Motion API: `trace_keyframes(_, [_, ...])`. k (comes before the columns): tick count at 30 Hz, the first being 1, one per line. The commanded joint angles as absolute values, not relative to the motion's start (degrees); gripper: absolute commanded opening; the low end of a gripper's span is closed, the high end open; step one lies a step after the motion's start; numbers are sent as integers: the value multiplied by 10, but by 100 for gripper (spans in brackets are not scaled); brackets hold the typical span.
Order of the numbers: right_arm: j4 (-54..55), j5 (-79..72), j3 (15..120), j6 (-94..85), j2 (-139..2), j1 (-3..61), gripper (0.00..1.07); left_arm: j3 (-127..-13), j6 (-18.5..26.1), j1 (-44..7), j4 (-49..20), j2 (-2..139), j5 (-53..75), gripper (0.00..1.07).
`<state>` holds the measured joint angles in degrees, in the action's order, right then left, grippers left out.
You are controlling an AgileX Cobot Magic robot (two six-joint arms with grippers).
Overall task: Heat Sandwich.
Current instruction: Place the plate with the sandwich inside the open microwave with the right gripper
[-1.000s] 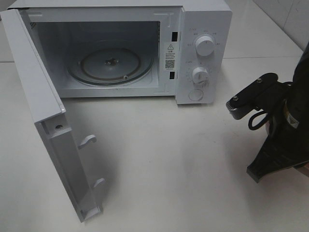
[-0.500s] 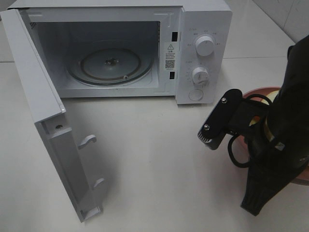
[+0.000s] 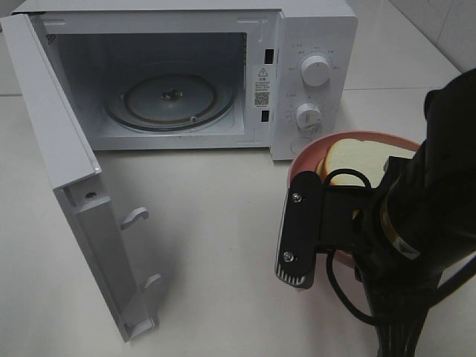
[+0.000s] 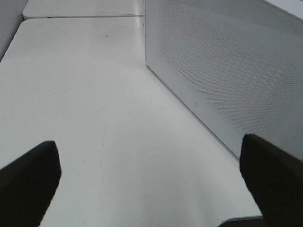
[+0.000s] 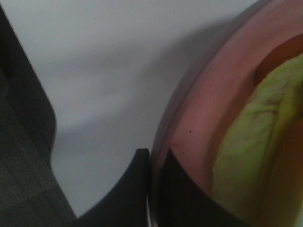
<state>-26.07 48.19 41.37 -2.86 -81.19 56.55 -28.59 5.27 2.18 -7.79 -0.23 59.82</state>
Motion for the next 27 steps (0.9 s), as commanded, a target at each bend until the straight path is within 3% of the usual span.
trace_keyframes(1, [-275,462,413,-89,-808,567,0,-283,51,22,-80,-17,593,97])
trace_keyframes(12, [-276,423,413,-264,-808,567,0,-283,51,22,-80,-17,593,97])
trace_keyframes(27, [-275,366,413,-370,-808,566,1,-283,51,22,-80,-17,593,97])
